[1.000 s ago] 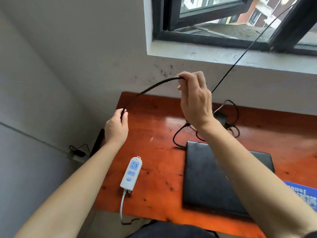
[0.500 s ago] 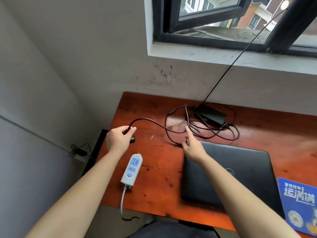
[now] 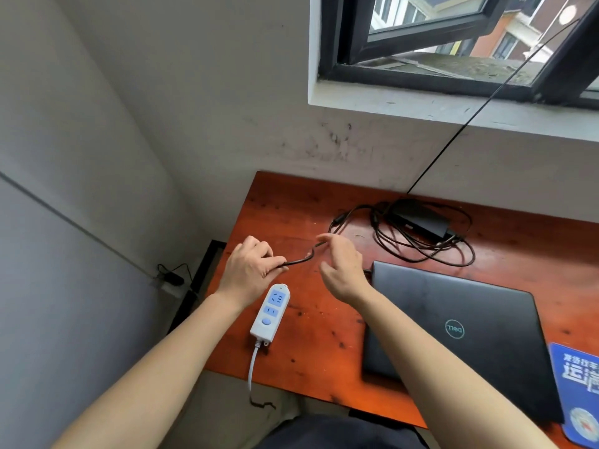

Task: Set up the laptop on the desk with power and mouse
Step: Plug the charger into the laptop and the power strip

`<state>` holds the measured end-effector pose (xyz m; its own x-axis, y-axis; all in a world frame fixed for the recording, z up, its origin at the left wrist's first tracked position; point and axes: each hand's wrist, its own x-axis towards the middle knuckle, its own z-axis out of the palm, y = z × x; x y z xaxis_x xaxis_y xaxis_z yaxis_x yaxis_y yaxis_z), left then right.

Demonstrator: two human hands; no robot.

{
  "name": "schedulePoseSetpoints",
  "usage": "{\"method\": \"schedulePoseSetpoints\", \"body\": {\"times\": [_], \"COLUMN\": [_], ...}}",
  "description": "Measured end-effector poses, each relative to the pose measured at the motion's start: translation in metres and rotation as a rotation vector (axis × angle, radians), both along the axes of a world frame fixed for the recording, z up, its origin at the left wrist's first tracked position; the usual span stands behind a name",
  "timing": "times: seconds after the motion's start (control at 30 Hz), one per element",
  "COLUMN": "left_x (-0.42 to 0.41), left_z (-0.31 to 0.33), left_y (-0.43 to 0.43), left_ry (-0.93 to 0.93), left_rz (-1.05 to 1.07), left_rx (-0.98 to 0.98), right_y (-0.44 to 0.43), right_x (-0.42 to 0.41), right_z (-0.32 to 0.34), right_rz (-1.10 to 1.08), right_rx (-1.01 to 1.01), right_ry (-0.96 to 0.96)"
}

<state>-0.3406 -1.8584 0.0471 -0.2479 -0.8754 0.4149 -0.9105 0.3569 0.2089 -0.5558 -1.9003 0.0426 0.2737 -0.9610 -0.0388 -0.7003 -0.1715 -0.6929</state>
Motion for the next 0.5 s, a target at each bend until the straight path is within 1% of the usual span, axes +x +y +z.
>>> {"method": "schedulePoseSetpoints", "body": {"times": [0.07,0.1,0.13,0.17,0.2,0.23,0.27,0.33,0.37,0.43,0.5], "left_x": [-0.001,0.0,0.0,0.0,-0.001,-0.002,-0.003,-0.005,-0.006,-0.01,-0.017], "left_z": [0.0,-0.001,-0.003,-0.006,-0.01,-0.015,-0.021,-0.037,-0.045,-0.061,-0.076], "left_y": [0.001,0.002,0.003,0.005,0.007,0.01,0.012,0.017,0.019,0.025,0.035], "left_ry": [-0.012,-0.017,-0.021,-0.011,0.015,0.06,0.111,0.196,0.209,0.197,0.163], "left_rz": [-0.065,-0.09,-0.094,-0.059,0.02,0.137,0.275,0.526,0.602,0.649,0.637], "left_rx": [-0.036,-0.05,-0.052,-0.033,0.02,0.115,0.24,0.528,0.668,0.906,1.052], "right_y": [0.001,-0.001,-0.002,-0.002,-0.002,-0.002,0.0,0.005,0.007,0.01,0.012], "right_x": [-0.001,-0.003,-0.005,-0.007,-0.008,-0.01,-0.013,-0.02,-0.024,-0.03,-0.036], "right_z": [-0.002,-0.002,-0.002,-0.001,0.001,0.0,-0.001,-0.007,-0.01,-0.017,-0.019], "right_rz": [0.284,0.379,0.445,0.489,0.509,0.509,0.484,0.368,0.293,0.148,0.07], "right_rx": [0.103,0.074,-0.012,-0.104,-0.164,-0.17,-0.124,0.068,0.146,0.248,0.322], "right_ry": [0.108,0.19,0.284,0.348,0.368,0.365,0.338,0.225,0.149,0.011,-0.052]}}
